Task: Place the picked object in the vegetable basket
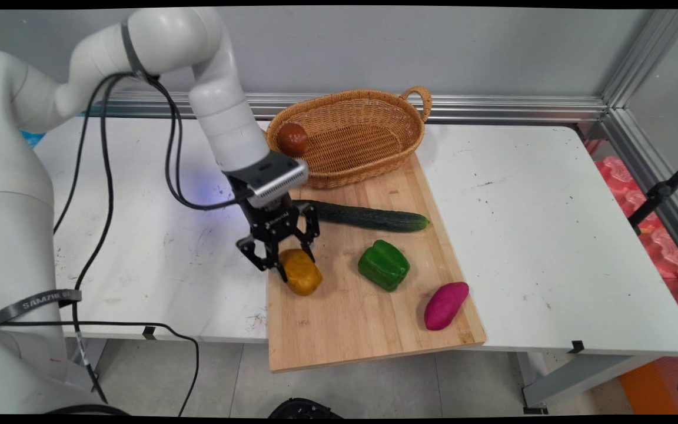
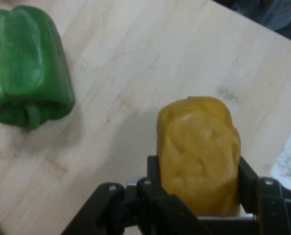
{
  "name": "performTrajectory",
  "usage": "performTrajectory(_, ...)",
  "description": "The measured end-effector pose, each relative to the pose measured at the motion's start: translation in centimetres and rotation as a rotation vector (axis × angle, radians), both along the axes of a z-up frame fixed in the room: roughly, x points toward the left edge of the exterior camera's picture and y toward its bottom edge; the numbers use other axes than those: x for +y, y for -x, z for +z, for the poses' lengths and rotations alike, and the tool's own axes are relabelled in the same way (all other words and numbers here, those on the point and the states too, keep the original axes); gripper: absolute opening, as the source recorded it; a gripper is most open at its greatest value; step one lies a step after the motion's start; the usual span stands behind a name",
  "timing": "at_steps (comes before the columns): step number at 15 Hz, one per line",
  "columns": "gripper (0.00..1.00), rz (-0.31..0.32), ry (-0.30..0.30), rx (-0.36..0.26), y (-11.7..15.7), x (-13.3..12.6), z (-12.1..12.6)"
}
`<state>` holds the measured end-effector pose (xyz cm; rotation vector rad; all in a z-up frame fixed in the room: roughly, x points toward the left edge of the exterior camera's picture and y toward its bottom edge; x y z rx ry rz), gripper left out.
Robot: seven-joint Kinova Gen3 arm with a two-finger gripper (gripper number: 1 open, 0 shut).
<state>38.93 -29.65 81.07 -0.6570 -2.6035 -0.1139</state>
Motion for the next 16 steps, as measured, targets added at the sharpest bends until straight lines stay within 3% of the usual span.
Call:
performTrajectory(2,0.00,0.042,-0.010,0.000,-0.8,0.1,1.8)
performTrajectory(6,0.00,0.221,-0.034,0.018,-2.7,0.3,5.2)
performTrajectory(13,0.00,0.458,-0.048,0.045,-5.3,-0.3,8.3)
performTrajectory(16,0.00,0.596,-0.050,0.069,-6.6,-1.1,9.6)
